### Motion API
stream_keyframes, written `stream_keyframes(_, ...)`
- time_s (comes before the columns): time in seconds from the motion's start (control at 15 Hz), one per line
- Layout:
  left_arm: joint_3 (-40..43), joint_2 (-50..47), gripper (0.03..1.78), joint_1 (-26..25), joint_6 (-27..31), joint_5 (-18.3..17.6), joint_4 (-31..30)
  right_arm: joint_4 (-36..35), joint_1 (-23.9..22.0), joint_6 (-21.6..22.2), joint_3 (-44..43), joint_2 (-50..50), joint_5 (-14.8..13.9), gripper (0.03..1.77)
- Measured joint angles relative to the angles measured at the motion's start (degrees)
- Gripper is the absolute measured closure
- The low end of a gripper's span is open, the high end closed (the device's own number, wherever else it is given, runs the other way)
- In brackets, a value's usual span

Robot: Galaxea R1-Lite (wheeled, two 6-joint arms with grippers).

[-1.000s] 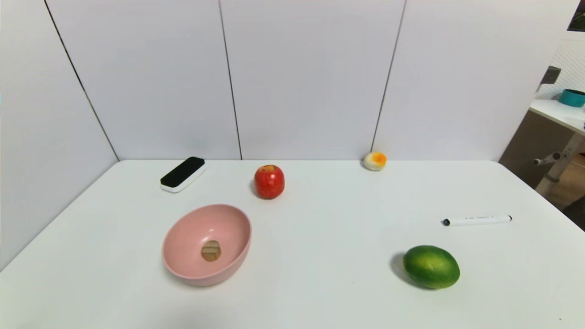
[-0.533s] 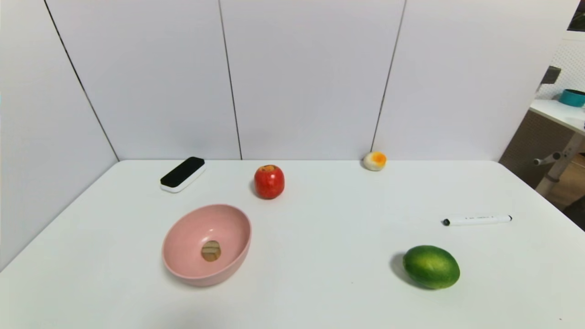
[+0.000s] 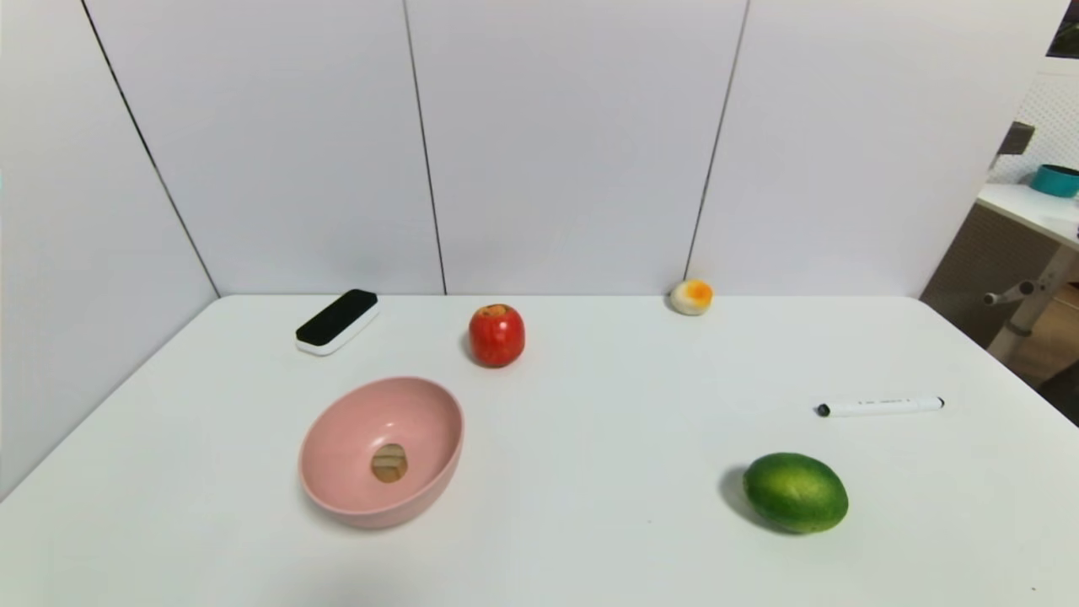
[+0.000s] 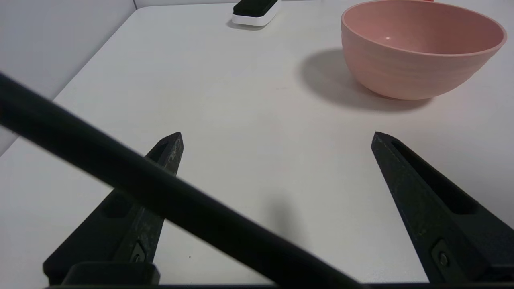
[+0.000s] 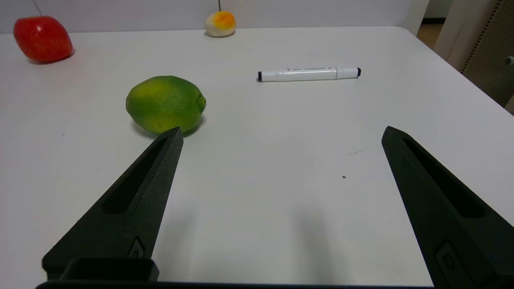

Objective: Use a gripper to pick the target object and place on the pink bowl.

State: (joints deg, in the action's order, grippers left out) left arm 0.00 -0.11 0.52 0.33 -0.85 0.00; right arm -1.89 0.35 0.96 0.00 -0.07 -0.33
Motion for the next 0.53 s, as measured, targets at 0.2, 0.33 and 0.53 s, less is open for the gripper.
stream_keyframes(0.2, 0.0, 0.0, 0.12, 0.0, 0.05, -0.02, 0.0, -0.01, -0.02, -0.02, 0.0, 0.0, -0.02, 0.09)
stream_keyframes(0.33, 0.0, 0.0, 0.12, 0.0, 0.0, -0.02, 0.0, -0.12, 0.0, 0.02, 0.0, 0.0, 0.0, 0.09)
stream_keyframes(0.53, 0.0, 0.0, 0.12, 0.0, 0.0, -0.02, 0.0, -0.32, 0.0, -0.02, 0.0, 0.02, 0.0, 0.09)
